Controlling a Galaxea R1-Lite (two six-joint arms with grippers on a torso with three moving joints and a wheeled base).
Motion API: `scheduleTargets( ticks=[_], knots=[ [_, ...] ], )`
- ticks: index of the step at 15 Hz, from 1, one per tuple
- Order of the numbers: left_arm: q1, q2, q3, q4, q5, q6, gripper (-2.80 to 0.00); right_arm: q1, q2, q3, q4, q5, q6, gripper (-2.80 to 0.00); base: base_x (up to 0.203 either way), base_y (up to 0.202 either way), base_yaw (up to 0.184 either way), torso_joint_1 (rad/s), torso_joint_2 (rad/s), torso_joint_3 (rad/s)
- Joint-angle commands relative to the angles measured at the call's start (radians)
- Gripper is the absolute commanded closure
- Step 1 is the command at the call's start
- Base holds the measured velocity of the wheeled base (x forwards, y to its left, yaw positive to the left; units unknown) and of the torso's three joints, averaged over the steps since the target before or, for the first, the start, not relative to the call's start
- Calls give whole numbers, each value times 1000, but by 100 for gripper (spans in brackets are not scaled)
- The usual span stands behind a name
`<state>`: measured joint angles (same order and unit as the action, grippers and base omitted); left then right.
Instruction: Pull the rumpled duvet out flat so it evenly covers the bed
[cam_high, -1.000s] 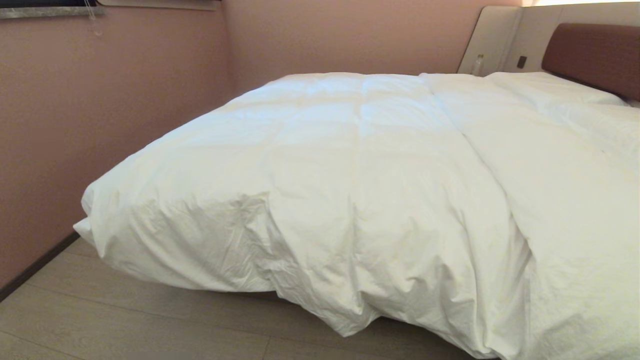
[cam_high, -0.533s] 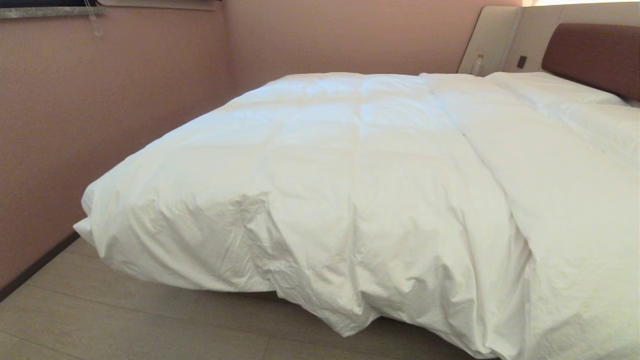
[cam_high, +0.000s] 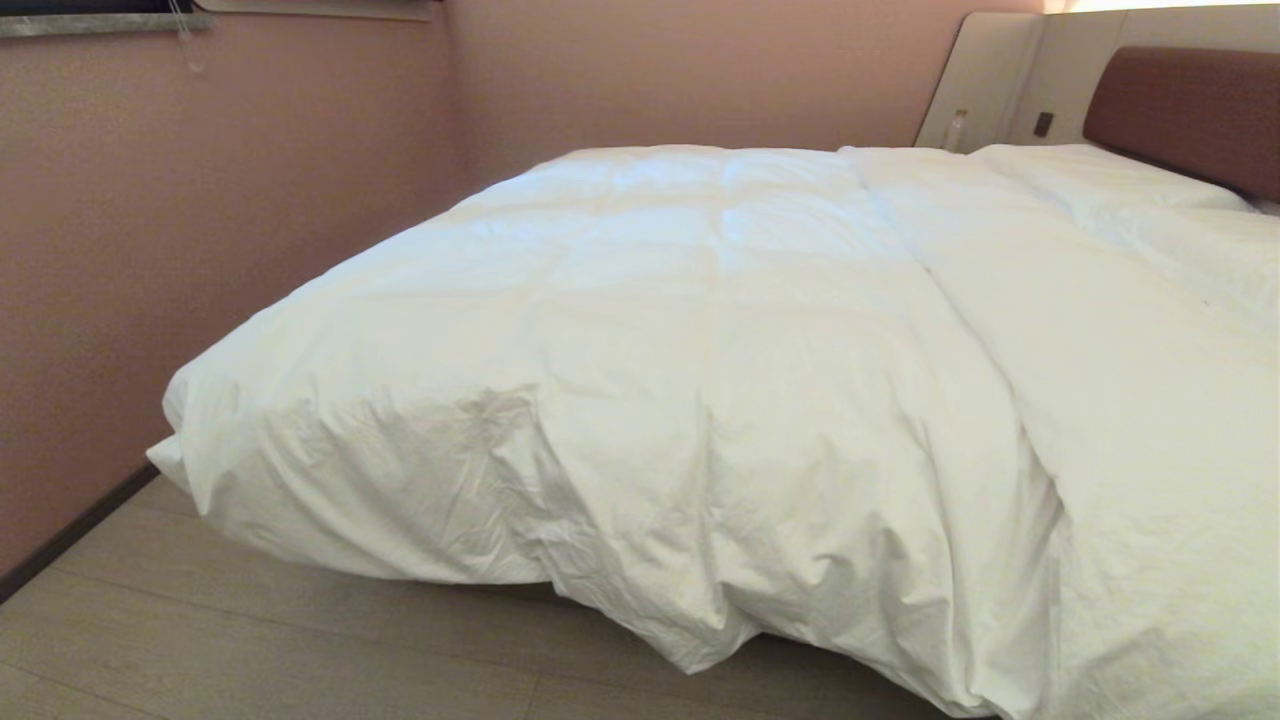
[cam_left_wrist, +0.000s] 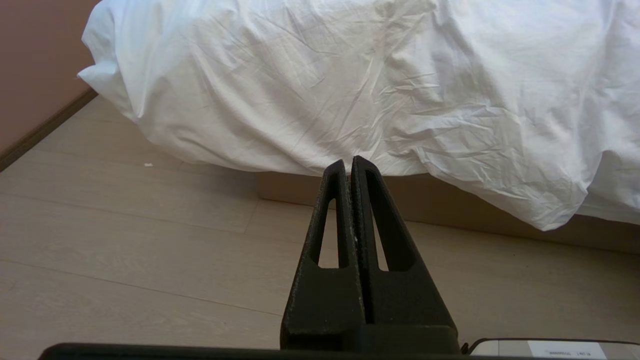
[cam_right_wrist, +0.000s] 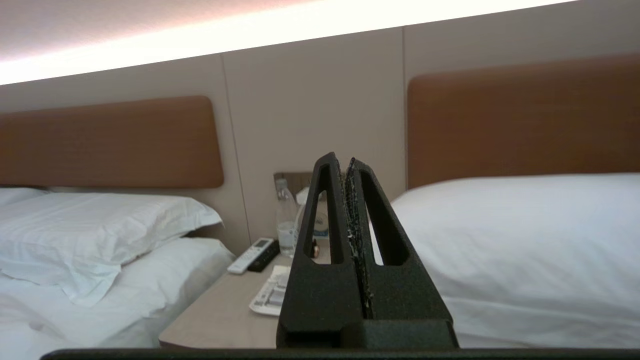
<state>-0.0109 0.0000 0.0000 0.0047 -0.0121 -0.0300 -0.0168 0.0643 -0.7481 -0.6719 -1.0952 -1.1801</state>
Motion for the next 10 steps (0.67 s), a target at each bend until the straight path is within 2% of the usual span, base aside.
scheduleTargets(
  ticks=[1,5,8,9,10],
  knots=[
    [0,0,0,0,0,-1,0,0,8,-21,-3,-275,-6,0,0,0,0,0,0,0],
    [0,0,0,0,0,-1,0,0,5,-27,-3,-273,-4,0,0,0,0,0,0,0],
    [0,0,0,0,0,-1,0,0,2,-27,-58,-282,-6,0,0,0,0,0,0,0],
    [0,0,0,0,0,-1,0,0,1,-27,-60,-282,-15,0,0,0,0,0,0,0],
    [0,0,0,0,0,-1,0,1,-4,-28,-71,-283,-89,0,0,0,0,0,0,0]
  ],
)
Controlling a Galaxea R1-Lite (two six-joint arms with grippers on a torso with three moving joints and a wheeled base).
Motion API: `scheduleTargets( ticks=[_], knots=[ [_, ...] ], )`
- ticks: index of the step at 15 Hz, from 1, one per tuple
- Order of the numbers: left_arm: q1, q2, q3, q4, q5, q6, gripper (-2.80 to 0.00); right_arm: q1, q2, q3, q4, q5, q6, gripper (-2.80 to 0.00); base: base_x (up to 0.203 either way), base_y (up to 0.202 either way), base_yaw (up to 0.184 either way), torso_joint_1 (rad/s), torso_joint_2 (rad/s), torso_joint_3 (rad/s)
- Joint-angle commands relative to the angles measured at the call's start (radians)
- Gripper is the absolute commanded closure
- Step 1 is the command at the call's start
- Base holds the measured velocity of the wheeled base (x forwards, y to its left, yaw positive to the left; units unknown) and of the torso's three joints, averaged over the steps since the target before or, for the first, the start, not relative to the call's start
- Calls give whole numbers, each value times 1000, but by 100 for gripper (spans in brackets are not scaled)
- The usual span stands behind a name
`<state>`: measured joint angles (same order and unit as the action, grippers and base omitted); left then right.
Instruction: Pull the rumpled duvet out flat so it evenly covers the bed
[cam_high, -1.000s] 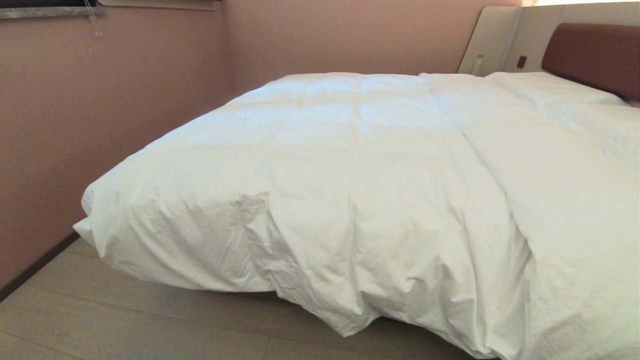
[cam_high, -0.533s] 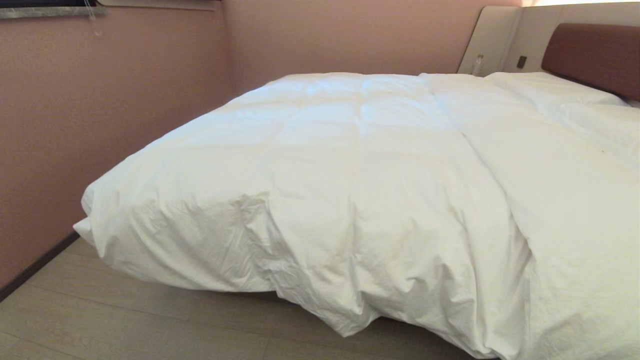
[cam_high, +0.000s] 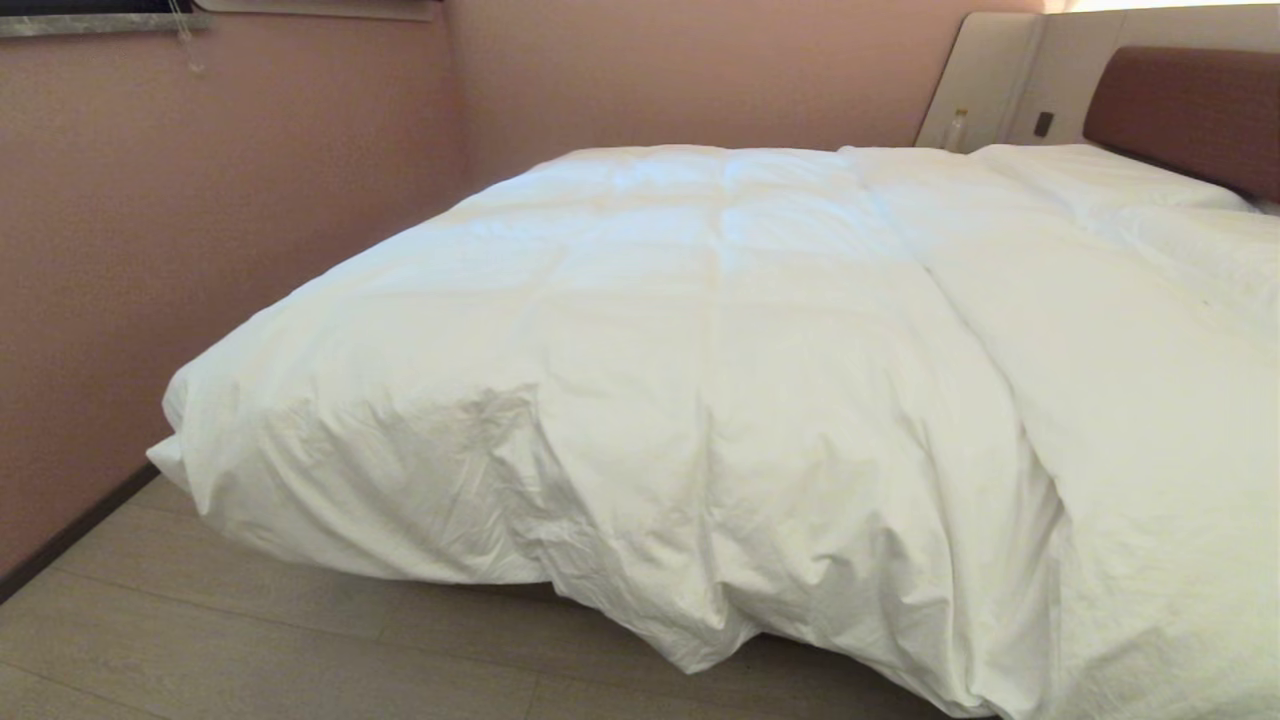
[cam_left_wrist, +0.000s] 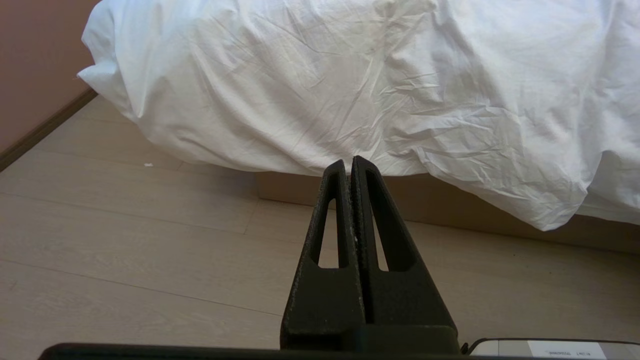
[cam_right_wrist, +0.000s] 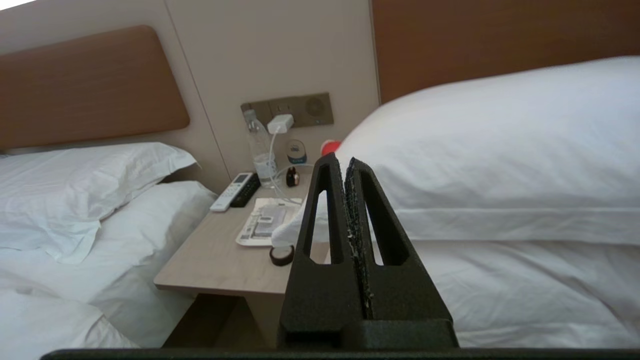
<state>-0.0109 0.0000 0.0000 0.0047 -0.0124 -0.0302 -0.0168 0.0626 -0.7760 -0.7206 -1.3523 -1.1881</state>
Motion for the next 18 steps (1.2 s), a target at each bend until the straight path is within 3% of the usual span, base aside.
scheduleTargets(
  ticks=[1,2,4,5,6,9,11,18],
  knots=[
    [0,0,0,0,0,0,0,1,-8,-2,-37,-25,-226,0,0,0,0,0,0,0],
    [0,0,0,0,0,0,0,1,-15,-2,-52,-26,-337,0,0,0,0,0,0,0],
    [0,0,0,0,0,0,0,1,-29,-1,-89,-27,-663,0,0,0,0,0,0,0],
    [0,0,0,0,0,0,0,1,-31,2,-114,-29,-744,0,0,0,0,0,0,0],
    [0,0,0,0,0,0,0,1,-29,5,-133,-31,-745,0,0,0,0,0,0,0],
    [0,0,0,0,0,0,0,0,-1,6,-161,-30,-485,0,0,0,0,0,0,0],
    [0,0,0,0,0,0,0,0,17,9,-156,-28,-399,0,0,0,0,0,0,0],
    [0,0,0,0,0,0,0,1,16,15,-103,-25,-400,0,0,0,0,0,0,0]
  ],
)
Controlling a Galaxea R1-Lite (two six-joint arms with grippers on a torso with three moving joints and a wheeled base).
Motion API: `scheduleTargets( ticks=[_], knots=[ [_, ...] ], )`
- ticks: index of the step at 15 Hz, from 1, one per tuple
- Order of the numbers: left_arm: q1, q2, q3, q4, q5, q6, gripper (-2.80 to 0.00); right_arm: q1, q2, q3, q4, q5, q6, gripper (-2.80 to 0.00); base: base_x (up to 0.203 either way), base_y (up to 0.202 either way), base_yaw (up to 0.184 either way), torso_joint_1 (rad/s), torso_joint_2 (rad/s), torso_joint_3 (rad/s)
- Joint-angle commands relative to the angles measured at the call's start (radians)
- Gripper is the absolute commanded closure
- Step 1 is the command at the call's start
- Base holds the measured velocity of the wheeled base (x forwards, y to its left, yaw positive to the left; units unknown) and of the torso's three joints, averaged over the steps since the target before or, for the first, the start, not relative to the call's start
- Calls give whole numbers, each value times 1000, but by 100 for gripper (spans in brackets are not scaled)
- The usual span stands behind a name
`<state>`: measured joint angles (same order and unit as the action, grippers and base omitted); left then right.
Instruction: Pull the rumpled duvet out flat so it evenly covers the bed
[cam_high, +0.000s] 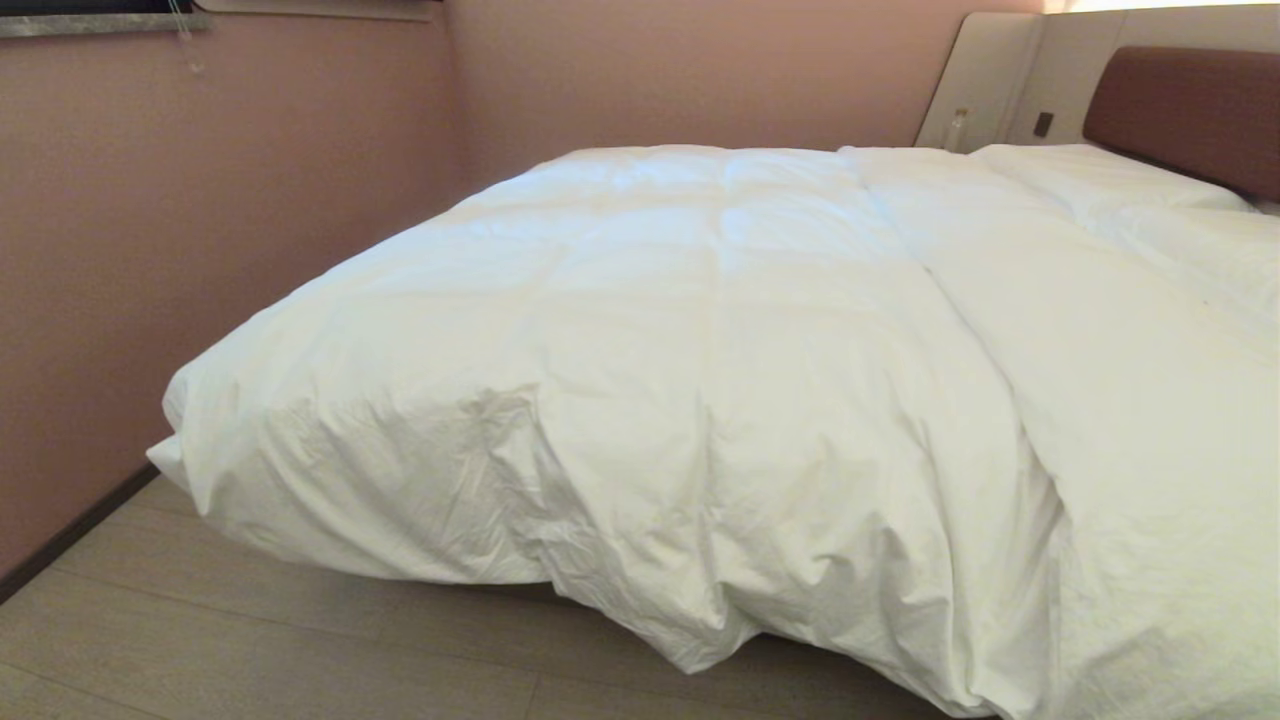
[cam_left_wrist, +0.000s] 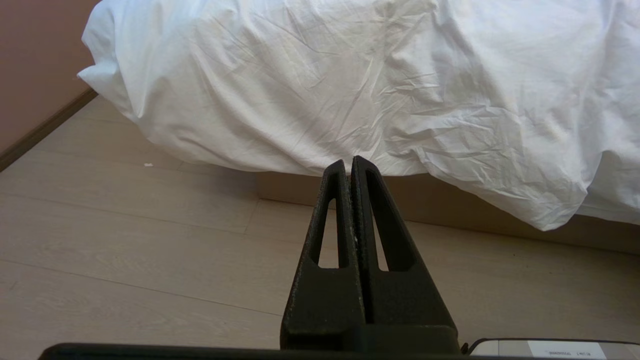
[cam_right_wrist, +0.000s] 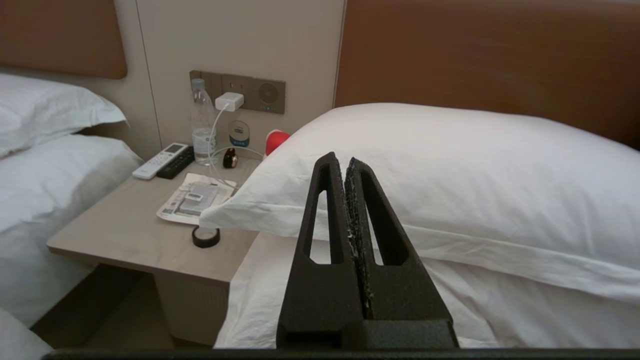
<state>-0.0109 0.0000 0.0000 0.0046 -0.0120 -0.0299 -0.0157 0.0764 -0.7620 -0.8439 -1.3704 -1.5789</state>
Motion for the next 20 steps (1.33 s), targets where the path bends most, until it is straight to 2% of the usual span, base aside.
scheduleTargets(
  ticks=[1,5,9,12,14,15,18,20],
  knots=[
    [0,0,0,0,0,-1,0,0,2,3,26,-5,-9,0,0,0,0,0,0,0],
    [0,0,0,0,0,-1,0,0,-17,46,47,5,-7,0,0,0,0,0,0,0],
    [0,0,0,0,0,-1,0,0,-68,362,18,21,34,0,0,0,0,0,0,0],
    [0,0,0,0,0,-1,0,0,-76,481,4,25,118,0,0,0,0,0,0,0],
    [0,0,0,0,0,-1,0,-1,-76,527,8,28,119,0,0,0,0,0,0,0],
    [0,0,0,0,0,-1,0,-1,-76,563,12,32,97,0,0,0,0,0,0,0],
    [0,0,0,0,0,-1,0,0,-76,678,17,83,-47,0,0,0,0,0,0,0],
    [0,0,0,0,0,-1,0,0,-76,729,35,95,-82,0,0,0,0,0,0,0]
  ],
)
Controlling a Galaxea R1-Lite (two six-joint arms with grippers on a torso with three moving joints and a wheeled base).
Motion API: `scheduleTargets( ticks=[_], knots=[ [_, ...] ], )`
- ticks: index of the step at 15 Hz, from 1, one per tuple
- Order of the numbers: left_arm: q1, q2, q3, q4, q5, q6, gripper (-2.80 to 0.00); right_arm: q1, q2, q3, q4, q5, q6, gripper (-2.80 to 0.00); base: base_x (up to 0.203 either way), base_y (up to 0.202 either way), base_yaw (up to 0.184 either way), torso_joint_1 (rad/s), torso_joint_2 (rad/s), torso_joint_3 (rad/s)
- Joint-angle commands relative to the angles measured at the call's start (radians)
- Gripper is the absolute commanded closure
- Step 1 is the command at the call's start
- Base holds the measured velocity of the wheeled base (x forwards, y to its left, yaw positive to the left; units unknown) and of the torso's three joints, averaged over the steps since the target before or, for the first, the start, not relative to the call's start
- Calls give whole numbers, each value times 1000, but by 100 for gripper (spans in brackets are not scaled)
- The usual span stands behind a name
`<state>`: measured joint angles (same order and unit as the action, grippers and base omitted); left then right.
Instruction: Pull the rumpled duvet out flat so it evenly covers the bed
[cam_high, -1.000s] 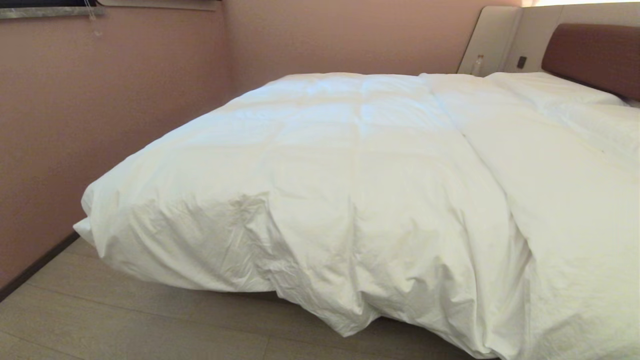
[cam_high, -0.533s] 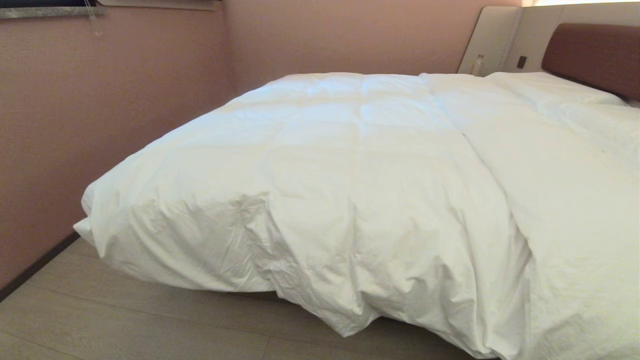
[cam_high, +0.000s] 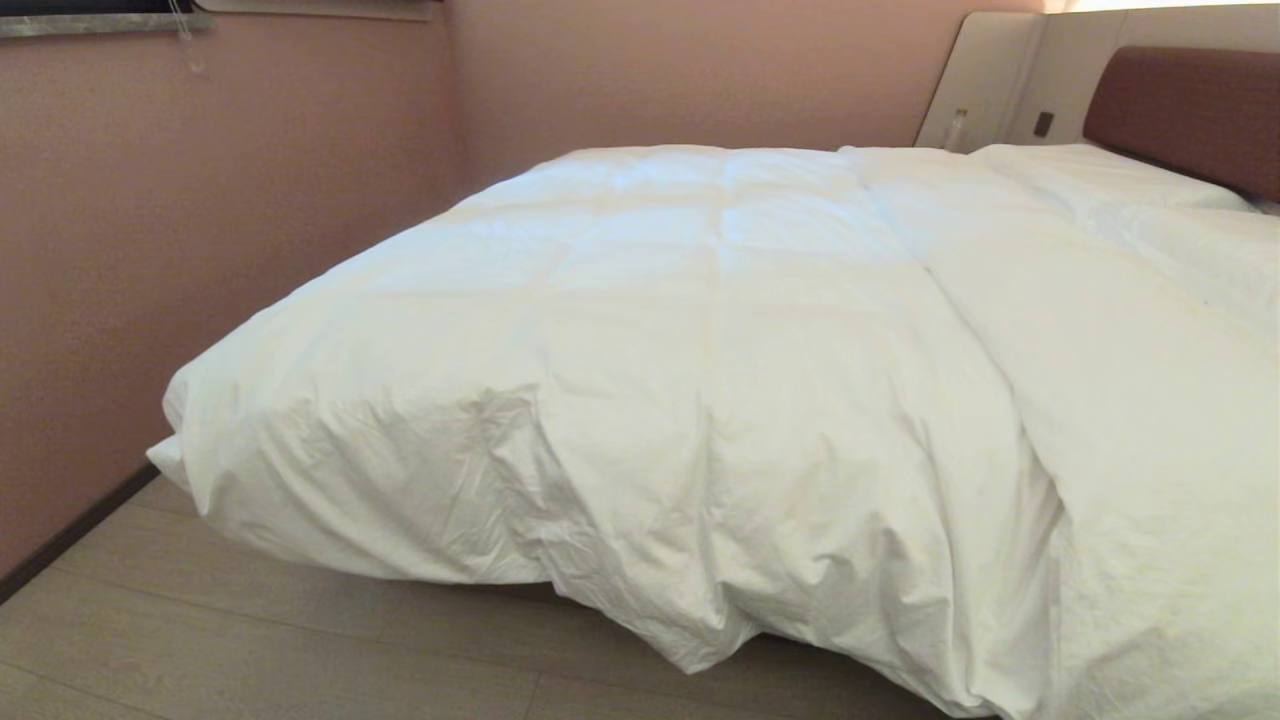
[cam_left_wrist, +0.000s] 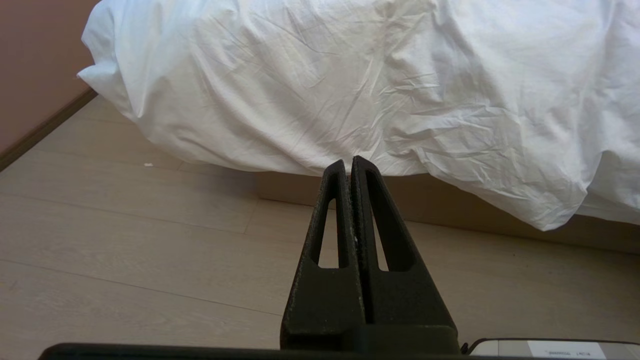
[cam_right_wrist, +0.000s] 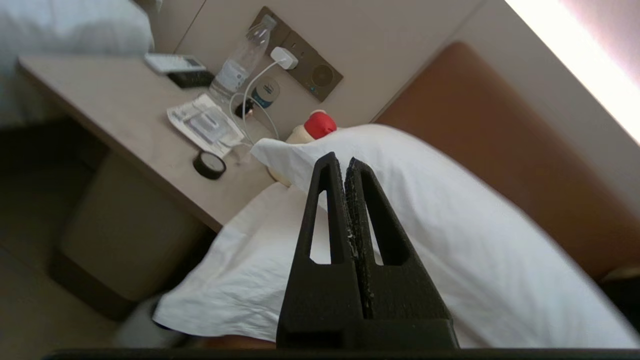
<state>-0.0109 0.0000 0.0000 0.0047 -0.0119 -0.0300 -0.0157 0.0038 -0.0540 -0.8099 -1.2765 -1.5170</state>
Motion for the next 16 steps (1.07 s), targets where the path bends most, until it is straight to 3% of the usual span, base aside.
scheduleTargets(
  ticks=[1,8,16],
  knots=[
    [0,0,0,0,0,-1,0,0,-4,43,33,4,-152,0,0,0,0,0,0,0],
    [0,0,0,0,0,-1,0,0,-4,13,40,2,-167,0,0,0,0,0,0,0],
    [0,0,0,0,0,-1,0,0,-3,-325,43,2,-457,0,0,0,0,0,0,0]
  ],
)
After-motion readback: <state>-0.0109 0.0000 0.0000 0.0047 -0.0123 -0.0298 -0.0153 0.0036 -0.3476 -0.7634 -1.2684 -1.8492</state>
